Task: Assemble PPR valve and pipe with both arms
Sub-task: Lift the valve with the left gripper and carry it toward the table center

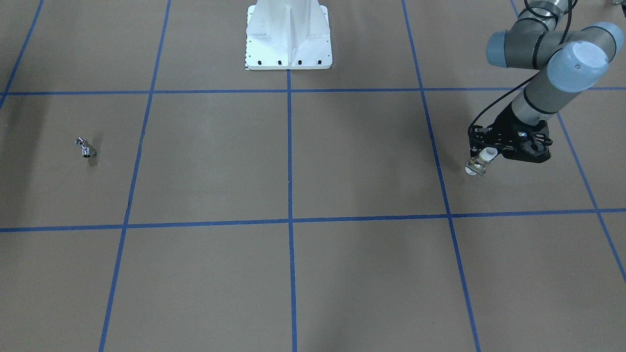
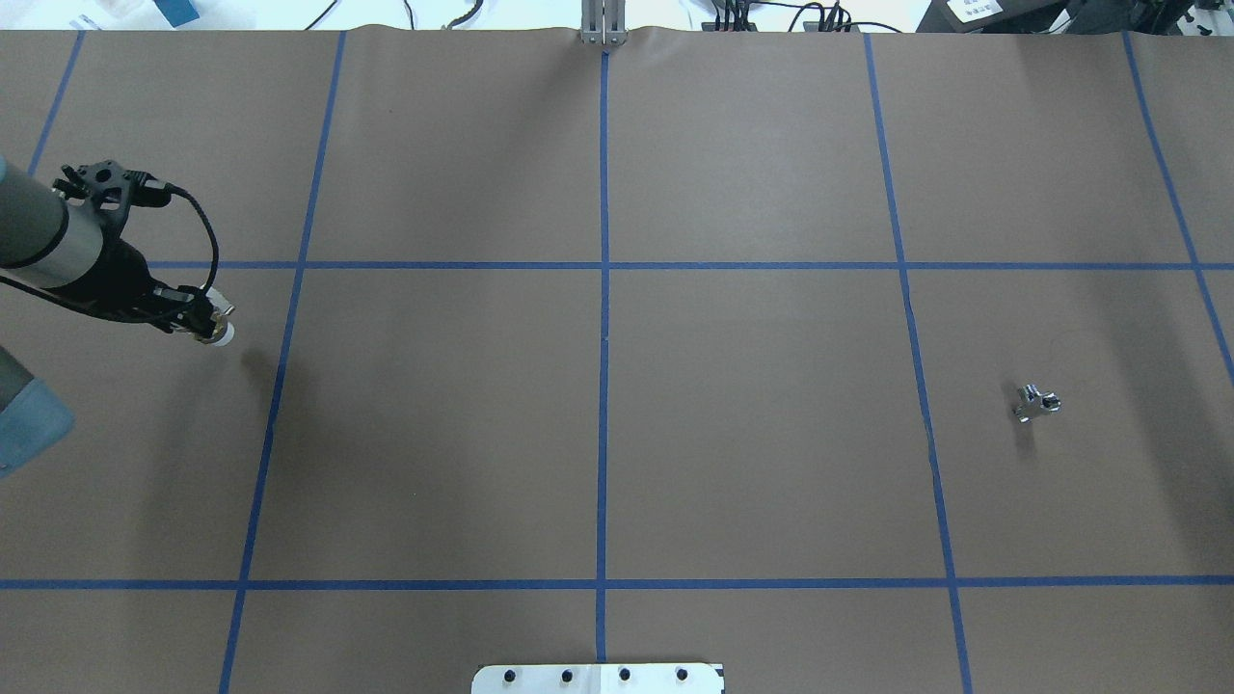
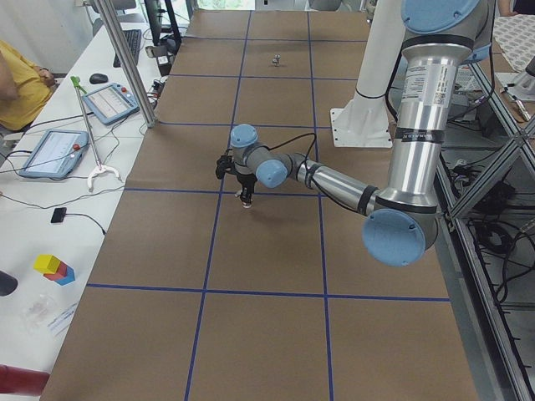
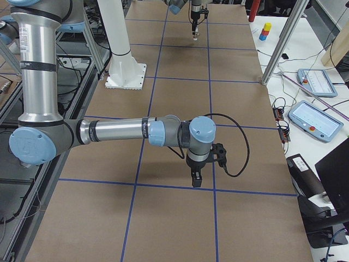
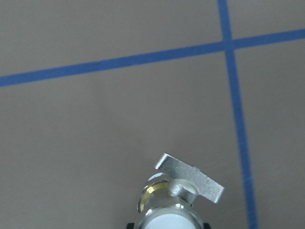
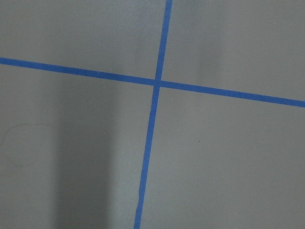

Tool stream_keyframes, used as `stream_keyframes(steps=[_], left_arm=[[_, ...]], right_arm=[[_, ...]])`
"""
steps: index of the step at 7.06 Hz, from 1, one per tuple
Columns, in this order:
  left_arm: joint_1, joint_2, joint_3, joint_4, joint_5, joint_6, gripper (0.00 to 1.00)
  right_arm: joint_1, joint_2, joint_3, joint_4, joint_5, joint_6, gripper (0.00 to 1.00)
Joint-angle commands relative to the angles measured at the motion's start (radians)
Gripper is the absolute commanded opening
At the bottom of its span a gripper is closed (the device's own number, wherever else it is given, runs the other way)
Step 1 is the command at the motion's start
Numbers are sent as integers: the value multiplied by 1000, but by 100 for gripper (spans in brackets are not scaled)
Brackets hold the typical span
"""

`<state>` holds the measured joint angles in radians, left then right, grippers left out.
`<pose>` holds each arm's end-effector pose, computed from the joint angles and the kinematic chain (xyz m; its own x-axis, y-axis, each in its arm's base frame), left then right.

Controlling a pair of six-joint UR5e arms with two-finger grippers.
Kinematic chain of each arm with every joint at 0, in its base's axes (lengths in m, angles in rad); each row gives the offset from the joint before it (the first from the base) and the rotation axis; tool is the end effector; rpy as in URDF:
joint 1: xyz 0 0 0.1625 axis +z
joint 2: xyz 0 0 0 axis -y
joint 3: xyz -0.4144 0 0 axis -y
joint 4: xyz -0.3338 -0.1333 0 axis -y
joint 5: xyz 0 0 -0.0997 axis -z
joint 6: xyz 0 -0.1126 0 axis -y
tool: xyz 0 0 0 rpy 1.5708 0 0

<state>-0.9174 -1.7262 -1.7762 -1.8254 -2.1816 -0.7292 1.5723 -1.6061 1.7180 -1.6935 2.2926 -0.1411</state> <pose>0.2561 -0.4476 0.4718 0.6657 0.1354 -0.7339 -0.0709 0.9904 0.1185 0.0595 -0.4158 0.6250 0.7434 -0.1324 0.6557 0.1041 0.9912 0.0822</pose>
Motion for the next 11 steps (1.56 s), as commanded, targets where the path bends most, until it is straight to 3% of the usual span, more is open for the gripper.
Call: stream_keyframes(steps=[1, 4, 6, 9, 11], left_arm=[[40, -146, 0, 131, 5, -102, 0], [204, -353, 47, 228, 83, -333, 0], [268, -539, 188, 232, 135, -467, 0], [282, -763, 397, 224, 152, -473, 0], [331, -805, 439, 221, 199, -473, 0]], right_arm=[[0, 0, 0, 0, 4, 0, 100], [0, 0, 0, 0, 5, 0, 100], [0, 0, -2, -2, 5, 0, 100], [0, 0, -2, -2, 5, 0, 100], [0, 0, -2, -2, 5, 2, 100]])
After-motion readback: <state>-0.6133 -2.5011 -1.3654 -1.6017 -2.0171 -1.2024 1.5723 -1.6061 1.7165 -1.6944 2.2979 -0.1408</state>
